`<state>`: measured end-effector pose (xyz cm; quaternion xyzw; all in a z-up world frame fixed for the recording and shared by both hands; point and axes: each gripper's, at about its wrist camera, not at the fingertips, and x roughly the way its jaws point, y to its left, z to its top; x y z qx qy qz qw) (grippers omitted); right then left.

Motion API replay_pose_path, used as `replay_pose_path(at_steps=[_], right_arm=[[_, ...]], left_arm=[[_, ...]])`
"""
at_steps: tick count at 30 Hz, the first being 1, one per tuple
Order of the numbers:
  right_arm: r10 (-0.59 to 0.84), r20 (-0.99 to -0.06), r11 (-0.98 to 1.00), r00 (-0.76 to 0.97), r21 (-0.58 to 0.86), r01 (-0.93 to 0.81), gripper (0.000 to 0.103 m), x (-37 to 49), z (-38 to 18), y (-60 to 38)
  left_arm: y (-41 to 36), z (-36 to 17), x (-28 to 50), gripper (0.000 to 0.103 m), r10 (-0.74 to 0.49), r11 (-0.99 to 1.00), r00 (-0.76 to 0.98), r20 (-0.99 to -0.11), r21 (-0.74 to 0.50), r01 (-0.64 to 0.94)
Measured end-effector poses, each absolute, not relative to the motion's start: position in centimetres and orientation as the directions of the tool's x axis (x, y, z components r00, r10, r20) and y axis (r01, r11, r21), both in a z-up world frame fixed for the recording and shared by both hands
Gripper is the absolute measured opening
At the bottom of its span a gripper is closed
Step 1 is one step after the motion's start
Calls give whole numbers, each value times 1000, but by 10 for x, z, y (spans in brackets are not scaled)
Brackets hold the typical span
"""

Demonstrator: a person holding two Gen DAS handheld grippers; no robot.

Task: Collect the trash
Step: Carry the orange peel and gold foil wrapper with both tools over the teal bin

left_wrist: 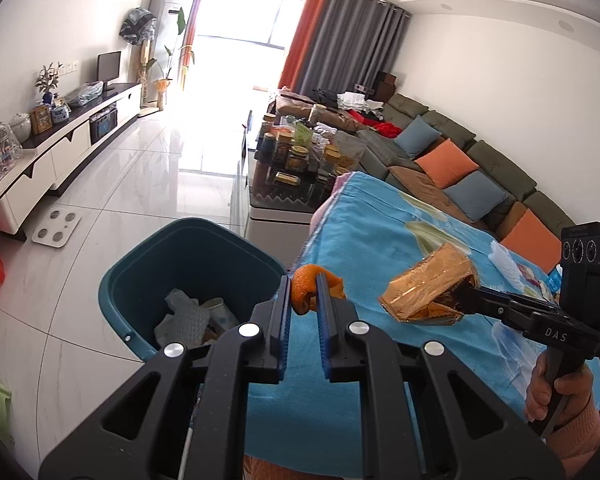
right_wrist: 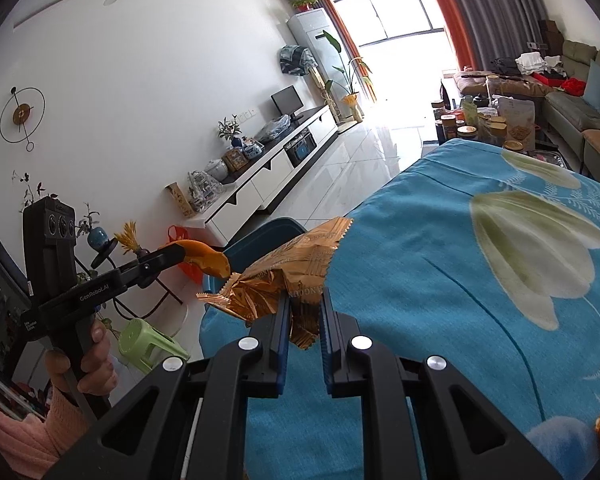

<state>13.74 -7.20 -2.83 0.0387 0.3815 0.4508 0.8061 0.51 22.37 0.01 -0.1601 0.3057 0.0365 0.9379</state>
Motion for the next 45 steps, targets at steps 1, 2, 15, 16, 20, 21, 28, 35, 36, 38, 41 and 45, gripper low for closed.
replay_pose_path(at_steps=[1, 2, 15, 16, 20, 21, 28, 35, 36, 38, 41, 45], right_arm=[[756, -582, 589, 300, 405, -700, 12, 138, -29, -70], [756, -583, 588, 298, 404, -701, 12, 138, -29, -67], [745, -611, 571, 268, 377, -729, 13, 142, -28, -34], [745, -612, 570, 267, 375, -731, 13, 142, -28, -32], [745, -615, 563, 260, 369, -740, 13, 143, -26, -23], [745, -616, 561, 258, 367, -742, 13, 144, -26, -21], [744, -622, 548, 244, 358, -756, 12, 146, -26, -6], [737, -635, 541, 230, 350, -765, 13, 147, -28, 11], [735, -638, 540, 229, 348, -766, 13, 147, -28, 13], [733, -641, 540, 227, 346, -767, 13, 149, -29, 17], [730, -646, 540, 224, 344, -769, 13, 150, -30, 24], [724, -655, 539, 218, 340, -770, 13, 153, -32, 34]], left_arm=[[227, -1, 5, 12, -20, 944, 810, -587, -277, -177], [230, -1, 4, 12, -14, 943, 809, -588, -276, -184], [252, -8, 4, 12, 43, 931, 794, -606, -265, -252], [253, -8, 5, 13, 47, 930, 793, -607, -263, -256], [258, -11, 9, 13, 58, 927, 788, -613, -261, -271], [259, -12, 9, 13, 63, 926, 787, -614, -259, -275], [265, -16, 12, 13, 73, 921, 778, -624, -258, -293], [270, -22, 17, 13, 81, 915, 768, -636, -258, -310], [270, -23, 18, 13, 82, 915, 766, -638, -257, -313], [270, -25, 20, 13, 92, 914, 760, -643, -249, -321], [272, -29, 25, 13, 97, 911, 751, -654, -245, -331], [273, -34, 29, 13, 103, 908, 740, -665, -241, -343]])
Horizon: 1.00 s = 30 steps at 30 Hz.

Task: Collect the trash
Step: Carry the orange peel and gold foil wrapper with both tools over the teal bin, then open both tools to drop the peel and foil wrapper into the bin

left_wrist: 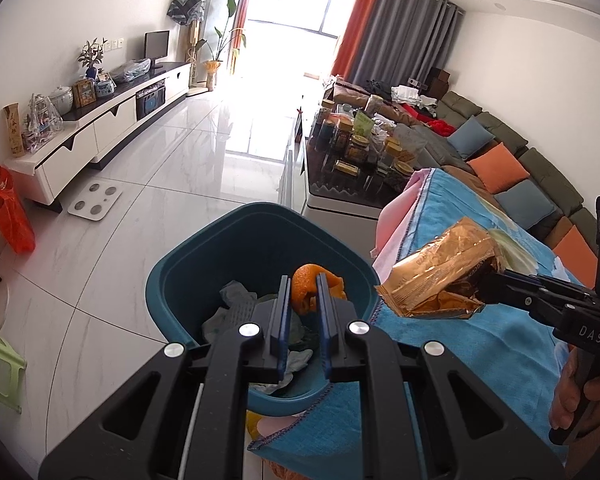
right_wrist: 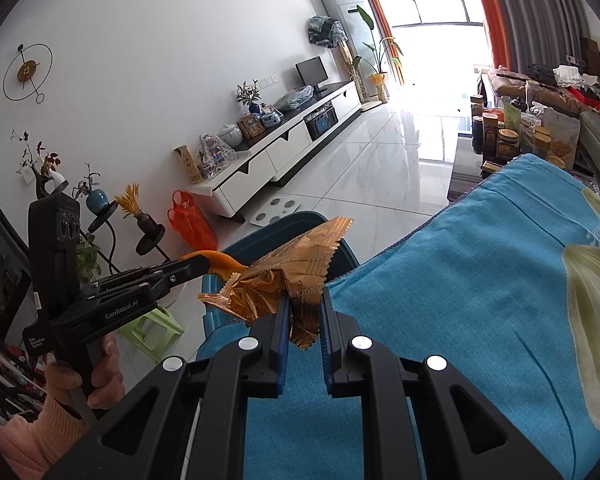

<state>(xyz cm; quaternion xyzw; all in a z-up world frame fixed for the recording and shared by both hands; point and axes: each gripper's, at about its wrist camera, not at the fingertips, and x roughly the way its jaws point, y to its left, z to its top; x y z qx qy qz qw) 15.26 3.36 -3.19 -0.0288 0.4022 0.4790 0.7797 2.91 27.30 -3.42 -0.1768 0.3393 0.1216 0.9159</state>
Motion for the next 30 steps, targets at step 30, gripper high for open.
replay_pose_path(at_steps=[30], right_arm=[[647, -742, 546, 175, 291, -786, 14, 164, -62, 104]], left_arm=[[283, -70, 64, 13, 135, 880, 660, -739, -217, -423]])
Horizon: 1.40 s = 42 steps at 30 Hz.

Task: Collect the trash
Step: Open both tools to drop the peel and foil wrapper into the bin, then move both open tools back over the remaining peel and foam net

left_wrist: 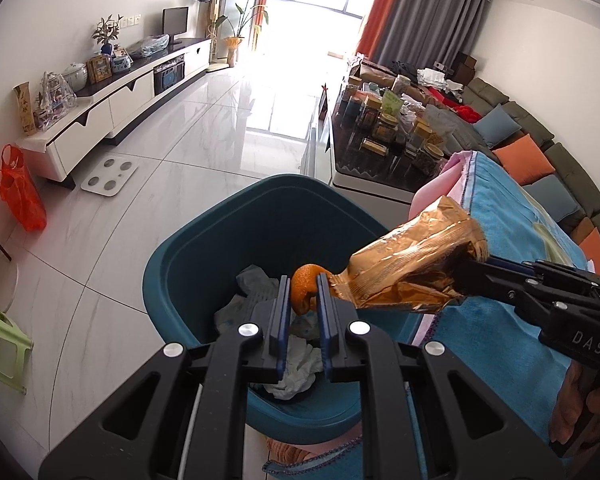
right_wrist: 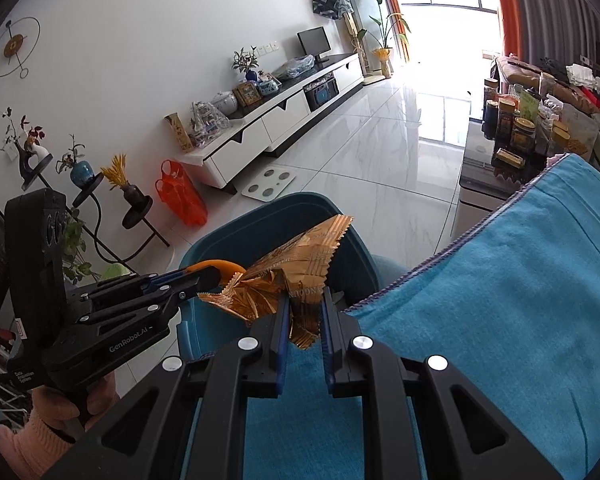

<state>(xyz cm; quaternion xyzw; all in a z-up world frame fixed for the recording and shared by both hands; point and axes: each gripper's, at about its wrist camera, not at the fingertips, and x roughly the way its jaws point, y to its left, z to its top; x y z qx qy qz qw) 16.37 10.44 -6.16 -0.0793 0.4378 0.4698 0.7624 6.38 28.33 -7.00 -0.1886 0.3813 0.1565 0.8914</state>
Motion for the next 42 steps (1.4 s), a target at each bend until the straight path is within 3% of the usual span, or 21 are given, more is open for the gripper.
replay_pose_path(at_steps=[9, 12, 26, 32, 42], right_arm=[[631, -759, 553, 160, 295, -779, 16, 168, -68, 121], [631, -758, 551, 161, 293, -781, 19, 167, -68, 124], [679, -709, 551, 193, 318, -772, 30, 162, -49, 90], [709, -665, 550, 234, 313, -775, 40, 149, -32, 45], [671, -634, 668, 384, 293, -684, 41, 134, -17, -74]], left_arm=[[284, -79, 72, 18, 143, 874, 643, -752, -208, -438], [288, -80, 72, 27, 141, 871, 645, -751, -216, -442], [281, -62, 51, 47, 120, 879, 712, -692, -260, -400], [248, -41, 35, 56, 45, 920, 773, -632, -276, -279], [144, -26, 41, 59, -201, 961, 781, -591, -272, 42]])
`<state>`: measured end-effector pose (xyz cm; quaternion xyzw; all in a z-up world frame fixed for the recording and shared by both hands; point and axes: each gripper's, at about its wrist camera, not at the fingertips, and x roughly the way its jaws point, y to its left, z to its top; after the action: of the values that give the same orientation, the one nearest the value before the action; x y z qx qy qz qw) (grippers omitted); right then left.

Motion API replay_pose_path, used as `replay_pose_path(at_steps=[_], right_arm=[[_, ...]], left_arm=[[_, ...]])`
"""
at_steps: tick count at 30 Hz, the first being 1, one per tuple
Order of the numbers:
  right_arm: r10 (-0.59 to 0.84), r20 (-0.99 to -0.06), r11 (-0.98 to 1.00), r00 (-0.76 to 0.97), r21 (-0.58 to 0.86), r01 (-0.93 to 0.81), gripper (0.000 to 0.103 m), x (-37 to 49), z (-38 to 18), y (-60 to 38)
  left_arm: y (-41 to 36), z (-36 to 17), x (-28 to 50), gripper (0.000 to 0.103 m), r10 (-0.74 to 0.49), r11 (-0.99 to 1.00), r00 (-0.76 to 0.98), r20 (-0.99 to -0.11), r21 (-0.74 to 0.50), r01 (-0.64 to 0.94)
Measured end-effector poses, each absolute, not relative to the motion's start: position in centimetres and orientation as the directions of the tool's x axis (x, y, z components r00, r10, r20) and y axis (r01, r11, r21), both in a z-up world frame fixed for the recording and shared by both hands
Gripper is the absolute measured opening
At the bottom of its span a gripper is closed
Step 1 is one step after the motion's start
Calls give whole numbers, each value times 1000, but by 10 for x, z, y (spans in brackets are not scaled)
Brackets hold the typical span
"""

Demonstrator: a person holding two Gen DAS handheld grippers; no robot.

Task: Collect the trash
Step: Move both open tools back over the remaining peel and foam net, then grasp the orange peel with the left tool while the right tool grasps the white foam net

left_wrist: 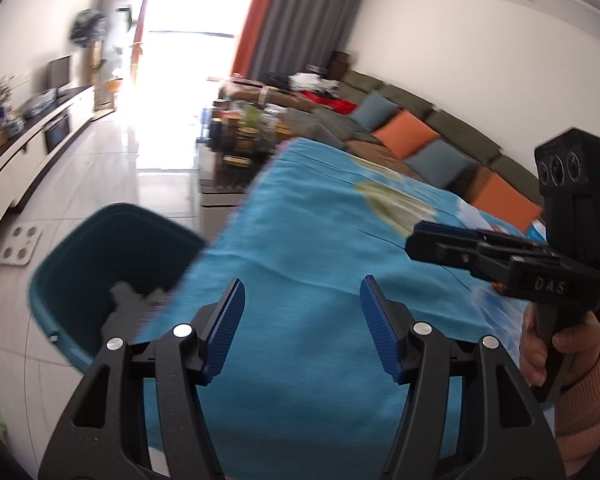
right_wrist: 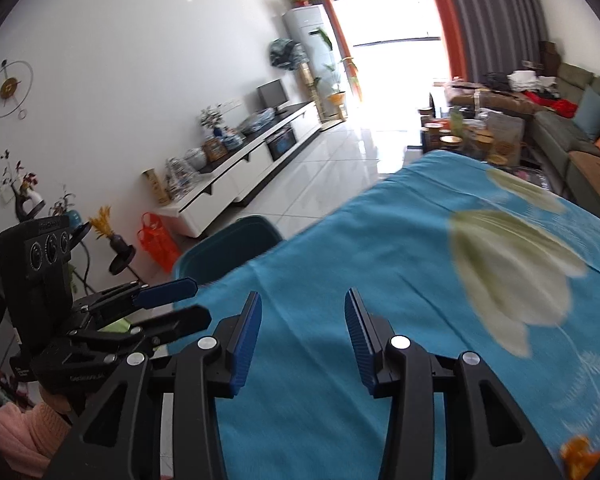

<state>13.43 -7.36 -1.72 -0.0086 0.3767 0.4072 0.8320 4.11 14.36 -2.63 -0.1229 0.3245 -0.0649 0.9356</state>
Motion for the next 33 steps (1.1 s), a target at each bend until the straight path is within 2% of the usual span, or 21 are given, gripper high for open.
replay_pose_path(at_steps=[6, 14, 21, 24, 33], right_arm=[[597, -635, 769, 490, 279, -575, 41, 132, -17, -147], [477, -638, 876, 605, 293, -382, 46, 155, -23, -250], [388, -665, 921, 638, 309, -238, 47, 194, -38, -313], [372, -680, 926, 632, 322, -199, 56, 212, -46, -328], [342, -722, 932, 601, 341, -120, 57, 260, -69, -345]], left_arm=[[72, -29, 60, 59, -332, 941, 722, -607, -267, 208], [-9, -35, 93, 59, -438, 897, 634, -638, -260, 358], [-57, -42, 124, 58, -472, 872, 565, -677, -263, 413], [-76, -47, 132, 57, -469, 869, 542, -697, -257, 422], [-108, -60, 152, 49, -480, 853, 466, -743, -269, 448]])
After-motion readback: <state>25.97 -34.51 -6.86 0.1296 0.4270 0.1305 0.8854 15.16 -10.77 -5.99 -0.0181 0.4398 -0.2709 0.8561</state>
